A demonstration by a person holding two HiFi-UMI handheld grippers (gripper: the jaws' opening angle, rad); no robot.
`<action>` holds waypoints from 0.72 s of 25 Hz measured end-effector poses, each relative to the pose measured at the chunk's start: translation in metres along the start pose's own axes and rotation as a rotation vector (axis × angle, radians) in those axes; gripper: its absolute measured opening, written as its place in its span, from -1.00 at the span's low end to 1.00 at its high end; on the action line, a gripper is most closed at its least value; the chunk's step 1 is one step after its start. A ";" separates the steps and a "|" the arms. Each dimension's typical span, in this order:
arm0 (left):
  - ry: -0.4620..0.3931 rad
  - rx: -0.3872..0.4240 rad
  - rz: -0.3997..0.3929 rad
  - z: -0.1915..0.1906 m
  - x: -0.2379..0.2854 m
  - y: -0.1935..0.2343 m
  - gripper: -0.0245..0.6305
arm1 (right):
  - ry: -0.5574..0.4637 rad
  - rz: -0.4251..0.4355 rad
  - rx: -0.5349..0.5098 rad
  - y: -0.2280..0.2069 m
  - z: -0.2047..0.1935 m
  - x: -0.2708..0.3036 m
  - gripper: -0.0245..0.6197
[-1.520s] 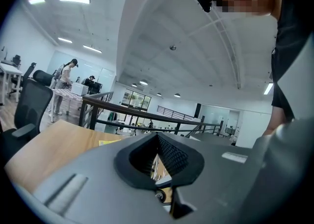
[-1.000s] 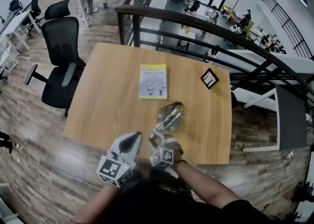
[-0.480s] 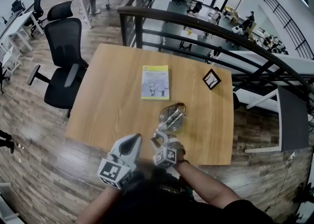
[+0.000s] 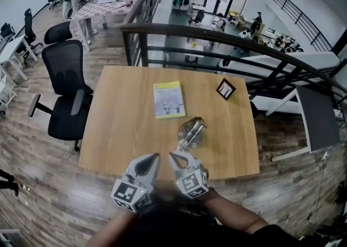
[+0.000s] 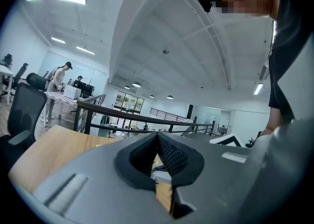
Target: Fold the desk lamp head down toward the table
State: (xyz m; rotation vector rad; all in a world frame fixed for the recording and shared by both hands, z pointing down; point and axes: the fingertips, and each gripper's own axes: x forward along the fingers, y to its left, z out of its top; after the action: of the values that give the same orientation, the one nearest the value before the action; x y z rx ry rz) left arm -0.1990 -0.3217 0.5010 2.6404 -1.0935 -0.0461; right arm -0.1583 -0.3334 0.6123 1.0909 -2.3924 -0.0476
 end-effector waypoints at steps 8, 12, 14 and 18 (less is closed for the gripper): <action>-0.007 0.009 -0.157 0.008 -0.013 -0.022 -0.92 | -0.167 -0.100 0.234 -0.004 0.062 -0.052 -0.91; -0.027 0.022 -0.188 0.016 -0.018 -0.036 -0.92 | -0.202 -0.115 0.283 -0.005 0.071 -0.073 -0.91; -0.037 0.028 -0.191 0.018 -0.020 -0.042 -0.92 | -0.221 -0.114 0.300 -0.004 0.071 -0.082 -0.91; -0.056 0.046 -0.202 0.021 -0.023 -0.067 -0.92 | -0.255 -0.096 0.331 0.002 0.076 -0.106 -0.91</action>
State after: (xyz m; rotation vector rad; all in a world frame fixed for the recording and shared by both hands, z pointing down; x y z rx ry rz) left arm -0.1720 -0.2662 0.4614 2.7969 -0.8502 -0.1381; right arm -0.1361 -0.2693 0.5003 1.4248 -2.6368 0.1941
